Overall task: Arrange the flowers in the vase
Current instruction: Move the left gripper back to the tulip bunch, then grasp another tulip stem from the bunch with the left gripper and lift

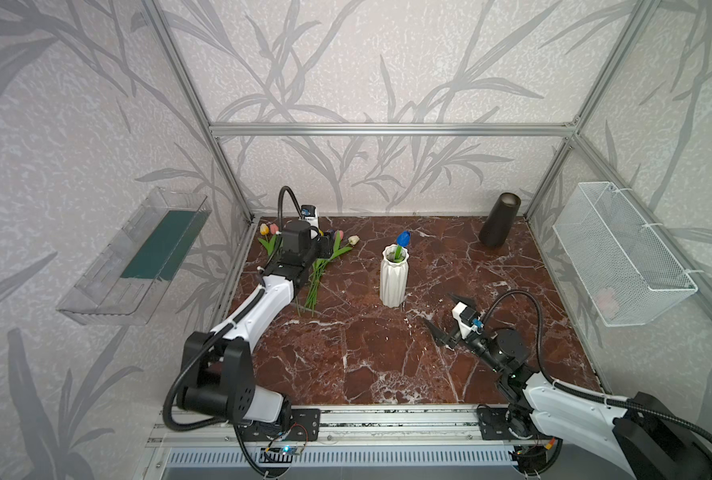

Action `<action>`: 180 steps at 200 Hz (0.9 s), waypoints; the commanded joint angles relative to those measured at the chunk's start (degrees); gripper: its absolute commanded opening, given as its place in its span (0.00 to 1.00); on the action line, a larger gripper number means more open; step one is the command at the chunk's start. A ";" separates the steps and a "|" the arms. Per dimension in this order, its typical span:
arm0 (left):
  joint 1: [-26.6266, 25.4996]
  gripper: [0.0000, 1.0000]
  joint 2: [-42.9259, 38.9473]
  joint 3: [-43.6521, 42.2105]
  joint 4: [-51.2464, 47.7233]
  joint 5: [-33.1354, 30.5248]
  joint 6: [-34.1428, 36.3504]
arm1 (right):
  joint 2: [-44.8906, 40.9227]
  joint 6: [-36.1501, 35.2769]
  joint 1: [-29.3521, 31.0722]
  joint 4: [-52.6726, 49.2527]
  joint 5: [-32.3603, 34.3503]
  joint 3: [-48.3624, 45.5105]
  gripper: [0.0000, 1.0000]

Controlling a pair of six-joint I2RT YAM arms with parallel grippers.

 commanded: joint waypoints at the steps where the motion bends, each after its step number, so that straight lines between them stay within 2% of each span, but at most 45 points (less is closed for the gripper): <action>1: 1.25 0.56 7.17 7.72 -20.00 -8.42 -2.82 | 1.69 0.92 0.27 2.08 -0.03 1.57 0.98; 14: 1.76 0.53 10.96 10.66 -24.49 -9.92 -1.57 | 2.88 1.01 0.36 3.34 -0.68 1.52 0.98; 24: 2.40 0.45 13.43 12.37 -26.43 -9.87 -0.69 | 3.35 1.02 0.36 3.91 -0.76 1.52 0.98; 55: 2.55 0.38 21.02 20.46 -36.41 -7.68 4.65 | 2.64 0.96 0.36 2.90 -0.64 1.61 0.98; 77: 2.85 0.32 25.58 24.86 -41.74 -9.92 4.82 | 2.01 0.84 0.40 2.03 -0.27 1.76 0.98; 111: 4.26 0.31 26.80 24.55 -41.28 -9.72 4.82 | 2.15 0.84 0.36 1.92 -0.44 1.90 0.98; 136: 4.96 0.31 27.50 25.14 -43.19 -14.15 4.23 | 2.41 0.76 0.40 1.92 -0.53 2.04 0.98; 157: 7.57 0.33 26.96 23.59 -40.40 -12.18 3.77 | 2.63 0.84 0.36 1.92 -0.60 1.96 0.98; 180: 9.52 0.34 29.27 25.57 -41.45 -11.95 4.79 | 2.91 0.75 0.36 2.01 -0.88 2.05 0.98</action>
